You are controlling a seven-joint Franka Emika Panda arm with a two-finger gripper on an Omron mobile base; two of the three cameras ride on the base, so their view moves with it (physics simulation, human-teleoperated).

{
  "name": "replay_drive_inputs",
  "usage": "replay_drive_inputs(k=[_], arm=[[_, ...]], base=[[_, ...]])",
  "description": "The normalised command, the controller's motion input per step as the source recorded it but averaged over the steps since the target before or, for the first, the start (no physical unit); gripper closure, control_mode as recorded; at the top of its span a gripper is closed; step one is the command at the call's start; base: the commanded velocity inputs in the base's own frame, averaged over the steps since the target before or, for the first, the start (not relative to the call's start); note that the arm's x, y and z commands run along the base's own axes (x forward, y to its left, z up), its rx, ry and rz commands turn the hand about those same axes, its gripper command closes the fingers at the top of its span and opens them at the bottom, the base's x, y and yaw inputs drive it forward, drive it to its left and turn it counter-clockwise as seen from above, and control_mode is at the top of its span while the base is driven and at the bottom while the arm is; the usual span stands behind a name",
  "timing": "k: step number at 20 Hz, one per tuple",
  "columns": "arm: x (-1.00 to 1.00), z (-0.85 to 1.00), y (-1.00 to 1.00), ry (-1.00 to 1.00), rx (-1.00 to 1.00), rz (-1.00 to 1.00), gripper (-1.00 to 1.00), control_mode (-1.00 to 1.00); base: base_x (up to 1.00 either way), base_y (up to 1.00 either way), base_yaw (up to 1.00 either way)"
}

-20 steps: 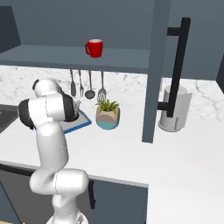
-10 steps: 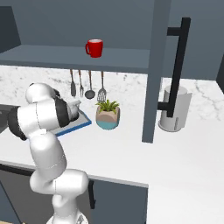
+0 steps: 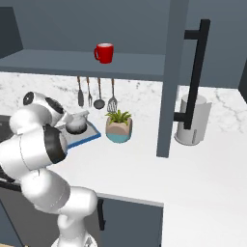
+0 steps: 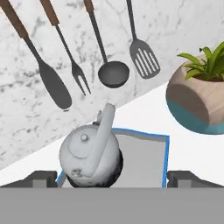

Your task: Pick the kettle from the counter and place it on the tray. Then pick the mug from the cabinet and place it on the tray. Then close the cabinet doors.

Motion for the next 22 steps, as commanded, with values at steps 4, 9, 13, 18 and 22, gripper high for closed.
replay_drive_inputs(k=[4, 9, 13, 18, 22], arm=[[-0.69, 0.22, -0.20, -0.03, 0.00, 0.44, -1.00, -1.00], [-0.61, 0.31, -0.29, -0.04, 0.00, 0.40, -1.00, -1.00], [-0.41, 0.52, -0.30, 0.03, 0.00, 0.19, -1.00, -1.00], [-0.45, 0.67, -0.26, 0.00, 0.00, 0.12, -1.00, -1.00], [-0.36, 0.74, -0.20, 0.00, -0.02, -0.01, -1.00, -1.00]], base=[[0.00, 0.00, 0.00], [0.00, 0.00, 0.00], [0.00, 0.00, 0.00], [0.00, 0.00, 0.00], [0.00, 0.00, 0.00]])
